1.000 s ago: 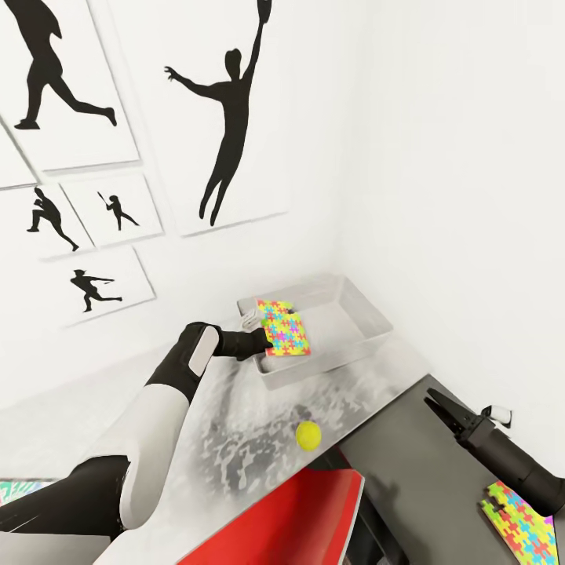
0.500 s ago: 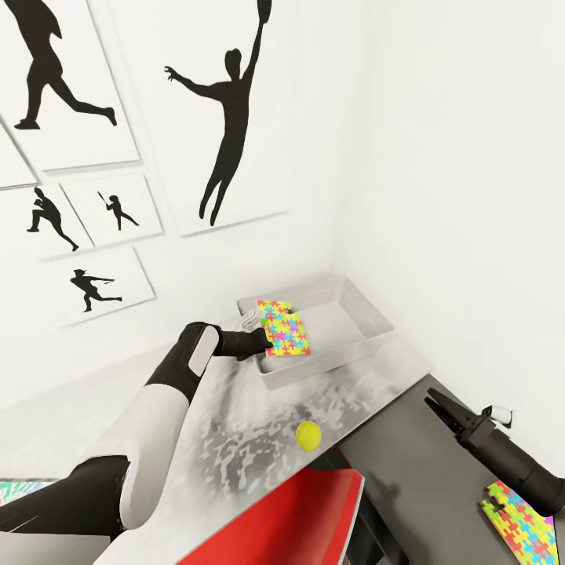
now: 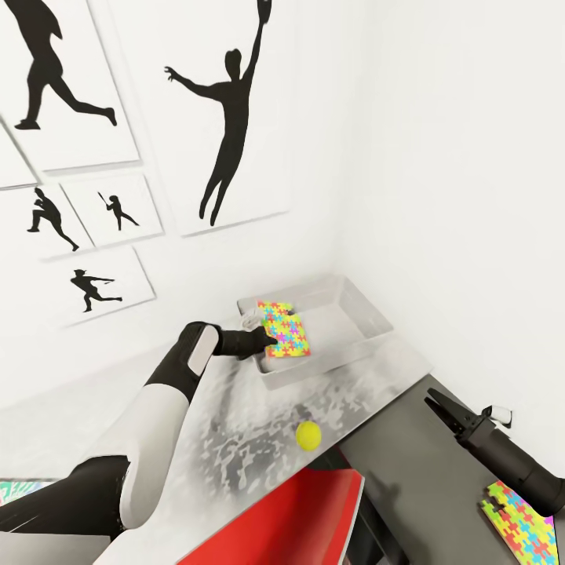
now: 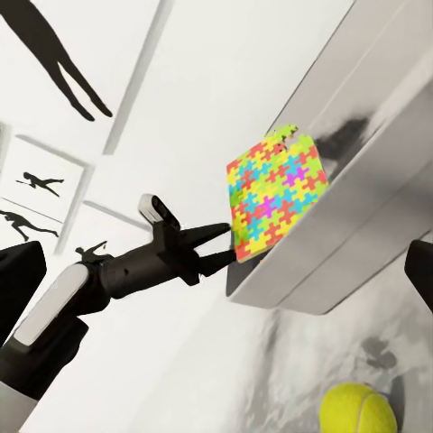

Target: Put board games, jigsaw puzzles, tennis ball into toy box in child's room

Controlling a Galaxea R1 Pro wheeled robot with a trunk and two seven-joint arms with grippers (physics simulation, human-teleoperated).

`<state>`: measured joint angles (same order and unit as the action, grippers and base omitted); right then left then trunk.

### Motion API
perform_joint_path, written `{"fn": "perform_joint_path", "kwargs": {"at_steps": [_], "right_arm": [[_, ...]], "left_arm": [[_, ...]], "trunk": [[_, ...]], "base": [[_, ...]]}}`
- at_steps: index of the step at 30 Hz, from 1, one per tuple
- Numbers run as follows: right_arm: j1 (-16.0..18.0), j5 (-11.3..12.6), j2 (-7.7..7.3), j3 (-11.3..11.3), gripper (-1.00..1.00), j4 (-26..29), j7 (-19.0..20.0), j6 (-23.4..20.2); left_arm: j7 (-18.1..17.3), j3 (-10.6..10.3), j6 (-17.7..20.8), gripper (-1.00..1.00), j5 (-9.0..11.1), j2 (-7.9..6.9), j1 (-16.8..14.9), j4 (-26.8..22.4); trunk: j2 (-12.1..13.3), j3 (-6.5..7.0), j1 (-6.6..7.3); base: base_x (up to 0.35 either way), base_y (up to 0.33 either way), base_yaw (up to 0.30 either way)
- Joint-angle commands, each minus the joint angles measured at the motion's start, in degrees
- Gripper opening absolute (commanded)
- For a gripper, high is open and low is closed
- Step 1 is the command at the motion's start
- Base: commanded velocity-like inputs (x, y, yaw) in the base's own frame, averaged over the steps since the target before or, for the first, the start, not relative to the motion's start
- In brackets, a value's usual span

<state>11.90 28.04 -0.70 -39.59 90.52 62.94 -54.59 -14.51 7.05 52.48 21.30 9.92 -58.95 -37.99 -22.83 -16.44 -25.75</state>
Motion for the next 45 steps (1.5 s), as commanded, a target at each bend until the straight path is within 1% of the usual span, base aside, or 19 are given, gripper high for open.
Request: {"fn": "perform_joint_path", "kwargs": {"at_steps": [1,14,20,22,24,25,26,27,30,34,45], "right_arm": [[0.1,0.0,0.0,-0.1,1.0,0.0,0.2,-0.3],[0.1,0.0,0.0,-0.1,1.0,0.0,0.2,-0.3],[0.1,0.0,0.0,-0.1,1.0,0.0,0.3,-0.2],[0.1,0.0,0.0,-0.1,1.0,0.0,0.3,-0.2],[0.1,0.0,0.0,-0.1,1.0,0.0,0.3,-0.2],[0.1,0.0,0.0,-0.1,1.0,0.0,0.3,-0.2],[0.1,0.0,0.0,-0.1,1.0,0.0,0.3,-0.2],[0.1,0.0,0.0,-0.1,1.0,0.0,0.3,-0.2],[0.1,0.0,0.0,-0.1,1.0,0.0,0.3,-0.2],[0.1,0.0,0.0,-0.1,1.0,0.0,0.3,-0.2],[0.1,0.0,0.0,-0.1,1.0,0.0,0.3,-0.2]], "left_arm": [[-0.2,0.3,0.2,1.0,-1.9,0.08,0.0,0.0],[-0.3,0.3,0.2,1.0,-1.9,0.08,0.0,-0.1],[-0.7,0.4,0.4,1.0,-1.7,0.08,0.0,-1.2],[-0.8,0.4,0.6,1.0,-1.1,0.05,0.0,-1.8],[-0.9,0.4,0.8,1.0,0.2,-0.04,0.0,-2.6],[-0.9,0.3,1.0,1.0,1.6,-0.09,0.0,-3.0],[-0.9,0.3,1.2,1.0,2.3,-0.1,0.0,-3.1],[-0.8,0.2,1.5,1.0,3.6,-0.12,0.0,-3.3],[-0.8,0.2,1.9,1.0,5.4,-0.19,0.0,-3.5],[-0.8,0.1,2.1,1.0,6.2,-0.23,0.0,-3.6],[-1.0,0.2,2.4,1.0,6.7,-0.5,0.0,-4.4]], "trunk": [[-0.1,-0.12,-0.04],[-0.1,-0.12,-0.04],[-0.1,-0.12,-0.04],[-0.1,-0.12,-0.04],[-0.1,-0.12,-0.04],[-0.1,-0.12,-0.04],[-0.1,-0.12,-0.04],[-0.1,-0.12,-0.04],[-0.1,-0.12,-0.04],[-0.1,-0.12,-0.04],[-0.1,-0.12,-0.04]], "base": [[0.0,0.0,0.0],[0.0,0.0,0.0],[0.0,0.0,0.0],[0.0,0.0,0.0],[0.0,0.0,0.0],[0.0,0.0,0.0],[0.0,0.0,0.0],[0.0,0.0,0.0],[0.0,0.0,0.0],[0.0,0.0,0.0],[0.0,0.0,0.0]]}}
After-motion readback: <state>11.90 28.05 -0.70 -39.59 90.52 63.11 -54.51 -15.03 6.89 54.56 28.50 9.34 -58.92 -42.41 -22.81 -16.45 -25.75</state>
